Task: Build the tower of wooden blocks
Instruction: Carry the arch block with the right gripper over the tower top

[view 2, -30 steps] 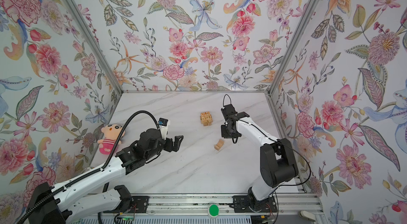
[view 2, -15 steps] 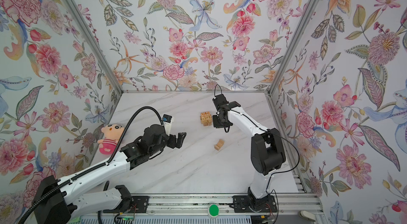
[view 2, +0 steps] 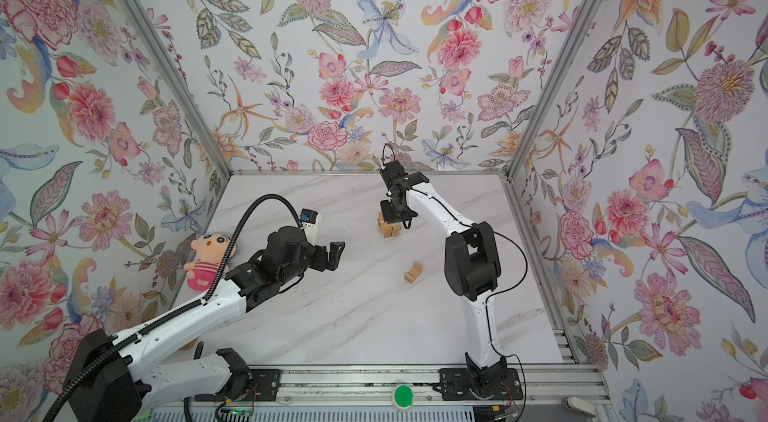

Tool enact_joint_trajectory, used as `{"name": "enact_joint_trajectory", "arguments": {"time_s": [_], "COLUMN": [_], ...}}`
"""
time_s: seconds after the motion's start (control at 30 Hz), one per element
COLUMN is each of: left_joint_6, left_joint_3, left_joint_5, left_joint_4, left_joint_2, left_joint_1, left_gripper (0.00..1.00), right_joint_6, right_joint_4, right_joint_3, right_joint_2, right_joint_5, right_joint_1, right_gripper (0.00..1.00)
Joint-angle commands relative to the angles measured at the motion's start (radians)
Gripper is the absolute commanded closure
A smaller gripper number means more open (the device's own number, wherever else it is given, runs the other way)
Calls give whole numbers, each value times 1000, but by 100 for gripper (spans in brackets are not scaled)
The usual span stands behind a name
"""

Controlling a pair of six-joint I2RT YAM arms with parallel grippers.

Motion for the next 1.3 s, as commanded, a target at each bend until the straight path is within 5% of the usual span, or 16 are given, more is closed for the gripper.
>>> {"name": "enact_joint_trajectory", "arguments": {"time_s": [0.0,1.27], "left_joint_6": [20,34], "left_joint_3": [12,-63], "left_joint_5": [28,104], "left_joint_4": [-1,32], "left_joint_2": [5,-49], "left_joint_1": [20,116], "left_gripper": [1,1], "right_joint_6": [-11,27], "right_joint_4": [-63,-168], "right_joint_3": [68,249], "right_joint_2": [42,194], "right_joint_5": [-12,27], "right_joint_1": [15,31], "right_gripper": [70,68]}}
